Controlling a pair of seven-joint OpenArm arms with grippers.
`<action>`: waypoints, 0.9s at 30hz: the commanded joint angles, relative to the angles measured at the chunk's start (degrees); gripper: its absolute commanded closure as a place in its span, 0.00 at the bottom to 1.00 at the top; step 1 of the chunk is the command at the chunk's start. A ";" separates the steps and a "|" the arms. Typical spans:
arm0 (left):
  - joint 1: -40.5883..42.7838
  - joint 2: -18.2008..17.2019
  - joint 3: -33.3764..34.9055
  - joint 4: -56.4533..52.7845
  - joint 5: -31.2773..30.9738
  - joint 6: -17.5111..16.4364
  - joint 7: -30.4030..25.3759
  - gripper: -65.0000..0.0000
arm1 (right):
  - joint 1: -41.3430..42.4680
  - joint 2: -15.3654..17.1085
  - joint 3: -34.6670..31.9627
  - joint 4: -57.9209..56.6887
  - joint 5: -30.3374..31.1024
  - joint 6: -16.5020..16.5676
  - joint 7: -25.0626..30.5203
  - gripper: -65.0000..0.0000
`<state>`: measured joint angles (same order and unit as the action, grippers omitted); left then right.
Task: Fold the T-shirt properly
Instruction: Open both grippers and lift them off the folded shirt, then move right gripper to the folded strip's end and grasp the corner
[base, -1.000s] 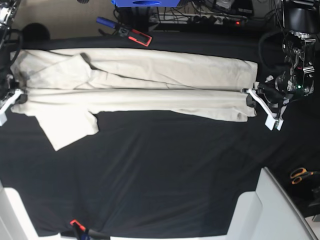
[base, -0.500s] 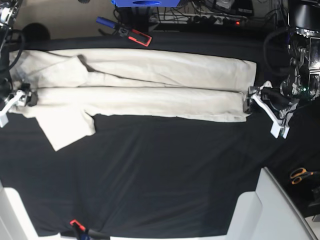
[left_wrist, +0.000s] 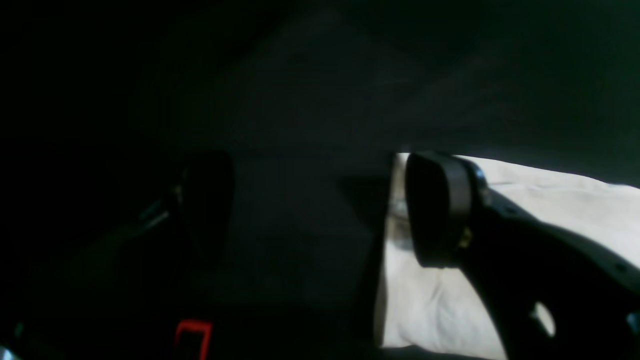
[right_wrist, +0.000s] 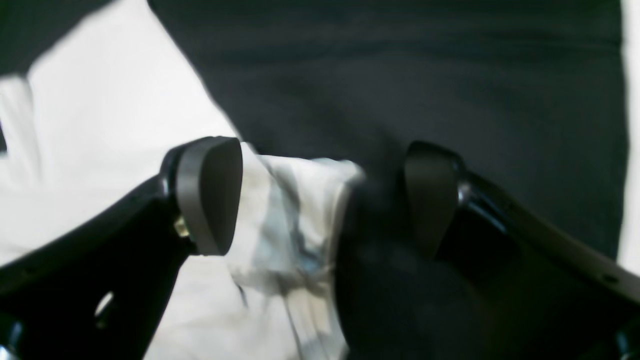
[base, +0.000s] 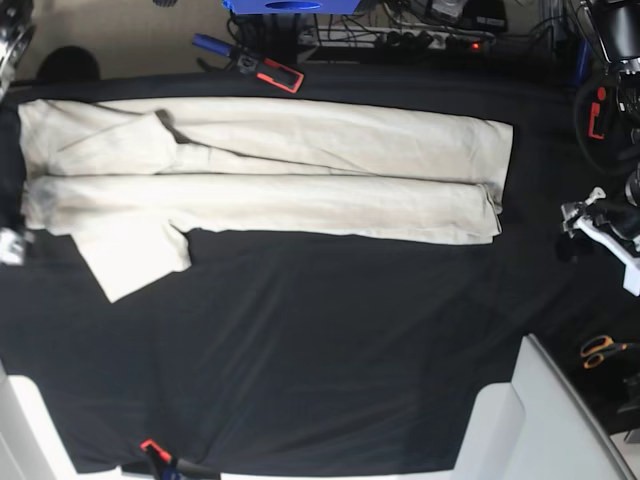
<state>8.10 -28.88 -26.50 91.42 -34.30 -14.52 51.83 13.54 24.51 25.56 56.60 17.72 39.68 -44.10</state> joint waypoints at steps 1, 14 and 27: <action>0.56 -0.87 -0.44 0.85 -0.73 -0.20 -0.89 0.20 | 3.56 1.29 -2.92 -2.40 0.09 0.32 3.70 0.27; 8.91 2.11 -9.50 0.93 -0.64 -0.20 -1.42 0.21 | 22.72 -2.67 -15.58 -39.15 -11.52 0.32 27.88 0.27; 11.11 2.29 -11.70 0.93 -0.64 -0.29 -1.42 0.21 | 20.09 -2.93 -15.67 -42.05 -13.10 0.32 31.83 0.42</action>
<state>19.35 -25.39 -37.80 91.39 -34.52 -14.85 51.31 32.49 20.82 9.89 13.91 4.60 39.64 -11.97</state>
